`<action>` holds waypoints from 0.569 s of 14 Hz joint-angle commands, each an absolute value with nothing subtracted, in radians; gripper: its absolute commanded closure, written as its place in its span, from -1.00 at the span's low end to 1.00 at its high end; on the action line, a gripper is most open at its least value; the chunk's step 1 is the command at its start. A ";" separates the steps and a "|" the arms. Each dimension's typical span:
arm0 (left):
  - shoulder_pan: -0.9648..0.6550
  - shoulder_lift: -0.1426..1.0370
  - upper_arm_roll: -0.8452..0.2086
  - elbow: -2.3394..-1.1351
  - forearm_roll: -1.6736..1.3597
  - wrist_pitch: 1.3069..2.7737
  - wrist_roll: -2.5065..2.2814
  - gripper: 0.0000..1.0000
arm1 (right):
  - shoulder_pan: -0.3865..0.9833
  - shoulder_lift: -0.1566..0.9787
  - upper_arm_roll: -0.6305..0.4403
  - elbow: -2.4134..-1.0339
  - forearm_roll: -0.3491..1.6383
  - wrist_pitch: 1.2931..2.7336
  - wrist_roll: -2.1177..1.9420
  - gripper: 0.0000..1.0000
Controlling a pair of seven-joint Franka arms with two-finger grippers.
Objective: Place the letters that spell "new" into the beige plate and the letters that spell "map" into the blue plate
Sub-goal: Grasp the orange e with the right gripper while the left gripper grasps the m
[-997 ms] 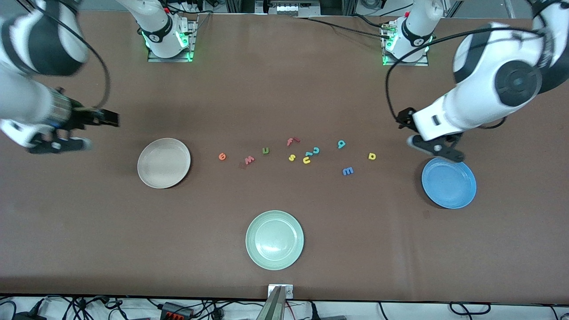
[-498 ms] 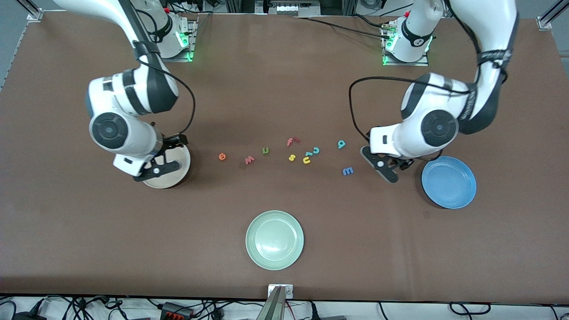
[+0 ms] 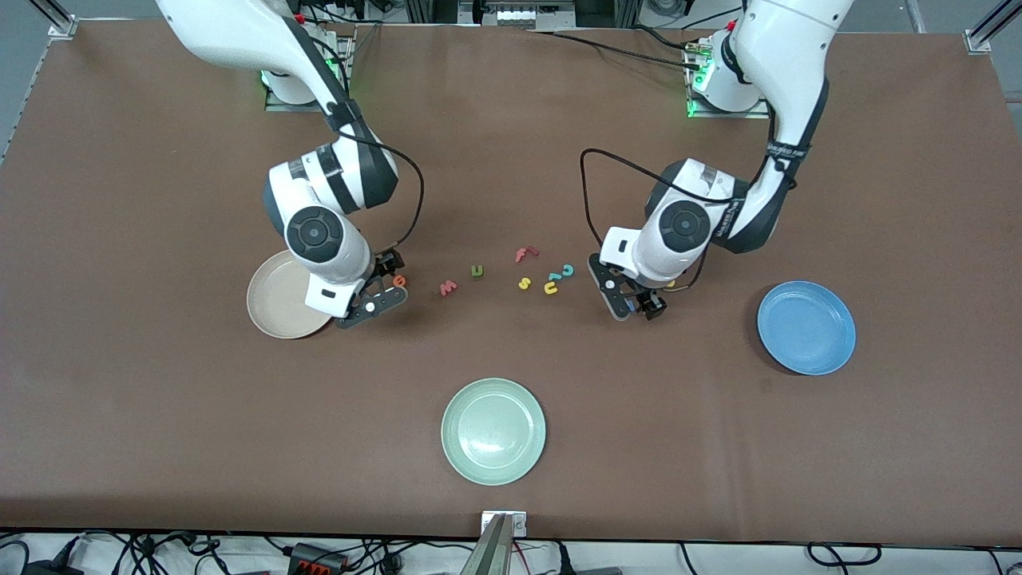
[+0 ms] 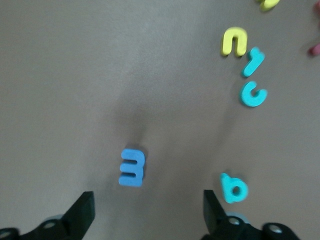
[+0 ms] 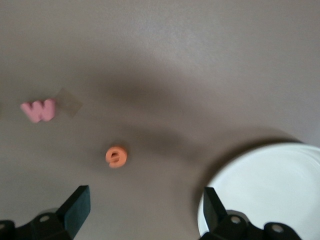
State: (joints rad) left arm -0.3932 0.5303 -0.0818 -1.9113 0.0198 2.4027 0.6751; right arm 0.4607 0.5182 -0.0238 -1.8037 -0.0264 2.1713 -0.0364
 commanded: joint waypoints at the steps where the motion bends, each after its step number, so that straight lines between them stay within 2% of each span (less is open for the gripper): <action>1: -0.397 0.566 -0.072 -1.910 0.077 2.465 0.732 -0.82 | 0.453 0.544 0.008 -1.848 -0.003 2.249 -0.041 -0.84; 3: -0.397 0.590 -0.072 -1.911 0.092 2.511 0.755 -0.75 | 0.457 0.564 0.011 -1.847 0.021 2.278 -0.037 -0.65; 6: -0.391 0.606 -0.072 -1.911 0.092 2.542 0.798 -0.64 | 0.465 0.590 0.015 -1.847 0.026 2.319 -0.034 -0.60; 7: -0.390 0.607 -0.074 -1.911 0.092 2.543 0.801 -0.58 | 0.465 0.597 0.015 -1.848 0.026 2.327 -0.034 -0.40; 8: -0.390 0.612 -0.072 -1.910 0.092 2.543 0.802 -0.53 | 0.465 0.604 0.015 -1.847 0.025 2.336 -0.034 -0.38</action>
State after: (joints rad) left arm -0.3919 0.6066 -0.0763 -1.9124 0.0783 2.5258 0.7718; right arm 0.4636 0.5953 0.0125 -1.8399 0.0114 2.3068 -0.0356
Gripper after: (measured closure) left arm 0.203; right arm 0.291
